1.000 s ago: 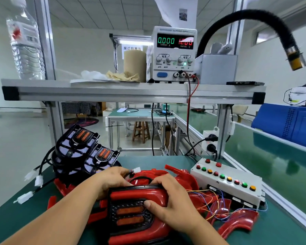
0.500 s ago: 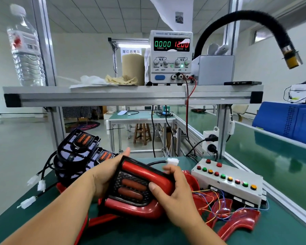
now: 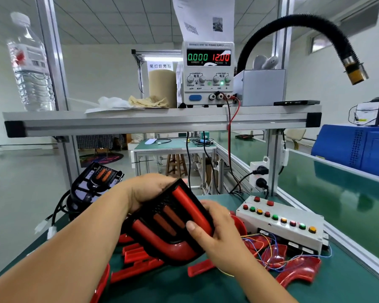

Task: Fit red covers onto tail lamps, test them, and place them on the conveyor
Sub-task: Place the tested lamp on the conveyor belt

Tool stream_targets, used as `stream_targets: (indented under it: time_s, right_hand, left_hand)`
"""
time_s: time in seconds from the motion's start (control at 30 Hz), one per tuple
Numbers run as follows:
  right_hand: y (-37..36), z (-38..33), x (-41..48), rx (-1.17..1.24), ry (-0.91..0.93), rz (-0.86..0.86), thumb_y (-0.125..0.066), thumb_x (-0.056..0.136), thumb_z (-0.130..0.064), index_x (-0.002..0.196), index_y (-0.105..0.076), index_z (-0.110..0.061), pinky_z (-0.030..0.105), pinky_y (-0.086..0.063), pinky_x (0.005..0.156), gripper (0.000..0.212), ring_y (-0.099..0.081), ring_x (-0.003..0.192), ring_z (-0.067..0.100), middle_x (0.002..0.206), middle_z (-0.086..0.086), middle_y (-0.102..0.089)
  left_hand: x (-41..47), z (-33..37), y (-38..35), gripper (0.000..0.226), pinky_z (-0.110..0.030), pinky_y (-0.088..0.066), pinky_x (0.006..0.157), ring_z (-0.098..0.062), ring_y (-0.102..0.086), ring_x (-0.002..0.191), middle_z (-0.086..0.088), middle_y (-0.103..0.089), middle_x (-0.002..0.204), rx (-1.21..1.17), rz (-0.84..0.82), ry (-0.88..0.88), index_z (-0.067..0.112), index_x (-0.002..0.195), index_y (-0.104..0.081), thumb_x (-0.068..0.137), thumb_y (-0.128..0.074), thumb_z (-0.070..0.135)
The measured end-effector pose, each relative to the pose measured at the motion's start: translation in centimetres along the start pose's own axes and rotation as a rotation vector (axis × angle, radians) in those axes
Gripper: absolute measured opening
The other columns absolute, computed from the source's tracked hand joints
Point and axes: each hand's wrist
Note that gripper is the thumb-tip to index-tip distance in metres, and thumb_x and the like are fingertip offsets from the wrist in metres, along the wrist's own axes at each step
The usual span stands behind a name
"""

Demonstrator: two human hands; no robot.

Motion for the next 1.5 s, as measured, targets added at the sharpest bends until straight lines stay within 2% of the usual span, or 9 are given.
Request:
stream_targets:
  time_s: [0.1,0.23,0.4,0.5,0.67,0.8,0.97,1.3,1.5]
  right_hand:
    - [-0.1,-0.1,-0.1,0.401,-0.064,-0.066,-0.070,0.076,-0.052,0.101,-0.059,-0.036,0.033,-0.056,0.083,0.032,-0.066,0.095,0.014,0.100,-0.006,-0.068]
    - [-0.6,0.1,0.4,0.690,-0.137,0.032,-0.073,0.080,-0.037,0.108,-0.067,-0.031,0.033,-0.056,0.084,0.029,-0.069,0.103,0.023,0.110,0.005,-0.072]
    - [-0.7,0.3,1.0,0.802,-0.361,0.204,-0.073,0.060,-0.075,0.116,-0.063,-0.034,0.051,-0.052,0.095,0.070,-0.067,0.108,0.027,0.117,0.005,-0.070]
    - [-1.2,0.1,0.9,0.841,-0.460,0.257,-0.069,0.060,-0.077,0.137,-0.046,-0.029,0.058,-0.047,0.100,0.093,-0.059,0.120,0.031,0.133,0.007,-0.060]
    - [-1.0,-0.3,0.7,0.779,-0.450,0.266,-0.054,0.079,-0.063,0.129,-0.052,-0.038,0.050,-0.051,0.097,0.056,-0.064,0.112,0.021,0.124,-0.003,-0.066]
    - [0.4,-0.7,1.2,0.851,-0.497,0.179,-0.044,0.102,-0.030,0.132,-0.055,-0.030,0.047,-0.051,0.098,0.031,-0.065,0.112,0.023,0.123,0.002,-0.068]
    - [6.2,-1.7,0.8,0.912,-0.547,0.150,-0.050,0.098,-0.007,0.110,-0.066,-0.005,0.034,-0.058,0.062,0.021,-0.073,0.085,0.026,0.102,0.016,-0.074]
    - [19.8,-2.5,-7.9,0.823,-0.552,0.548,-0.047,0.092,-0.003,0.099,-0.065,0.010,0.032,-0.051,0.043,0.023,-0.068,0.056,0.029,0.079,0.023,-0.072]
    - [27.5,-1.0,-9.1,0.689,-0.700,0.847,-0.050,0.094,-0.002,0.107,-0.058,0.011,0.031,-0.047,0.054,0.020,-0.061,0.065,0.031,0.083,0.022,-0.067]
  left_hand:
    - [0.6,0.5,-0.1,0.079,-0.040,-0.054,0.081,-0.033,-0.062,0.086,-0.024,-0.062,0.101,0.010,0.009,-0.003,-0.007,0.118,-0.061,0.074,-0.063,0.059]
    - [1.3,-0.3,1.7,0.069,-0.040,-0.053,0.077,-0.029,-0.064,0.079,-0.016,-0.067,0.091,-0.196,0.152,-0.071,0.006,0.108,-0.070,0.094,-0.037,0.064]
    - [1.6,-6.5,-0.8,0.056,-0.041,-0.051,0.087,-0.028,-0.064,0.103,-0.016,-0.066,0.121,-0.542,0.650,-0.102,0.009,0.108,-0.064,0.102,-0.031,0.053]
    - [1.4,-8.7,-5.9,0.068,-0.045,-0.055,0.087,-0.029,-0.069,0.103,-0.012,-0.074,0.109,-0.645,0.526,-0.123,0.018,0.122,-0.062,0.091,-0.029,0.069]
    - [1.5,-7.7,-10.2,0.045,-0.055,-0.055,0.090,-0.026,-0.068,0.108,-0.005,-0.066,0.126,-0.739,0.519,-0.416,0.039,0.140,-0.035,0.098,-0.040,0.052]
    - [1.5,-6.6,-10.5,0.035,-0.061,-0.052,0.091,-0.034,-0.069,0.105,-0.012,-0.070,0.119,-0.733,0.475,-0.435,0.023,0.139,-0.044,0.105,-0.038,0.028]
    - [1.4,-4.5,-9.9,0.033,-0.054,-0.049,0.099,-0.038,-0.064,0.114,-0.020,-0.070,0.117,-0.806,0.157,-0.369,0.005,0.127,-0.058,0.103,-0.036,0.008]
    - [7.0,3.8,-22.1,0.018,-0.030,-0.059,0.057,-0.026,-0.064,0.079,-0.018,-0.070,0.095,-0.757,-0.162,-0.180,-0.007,0.106,-0.063,0.098,-0.050,0.003]
    - [10.8,9.9,-30.0,0.014,-0.026,-0.055,0.042,-0.021,-0.060,0.066,-0.014,-0.065,0.078,-0.688,-0.213,0.000,-0.002,0.088,-0.063,0.097,-0.054,0.002]
Point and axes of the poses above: each hand's wrist, its own x-axis towards the middle knuckle, its own y-axis out of the back of the hand, z = x × y
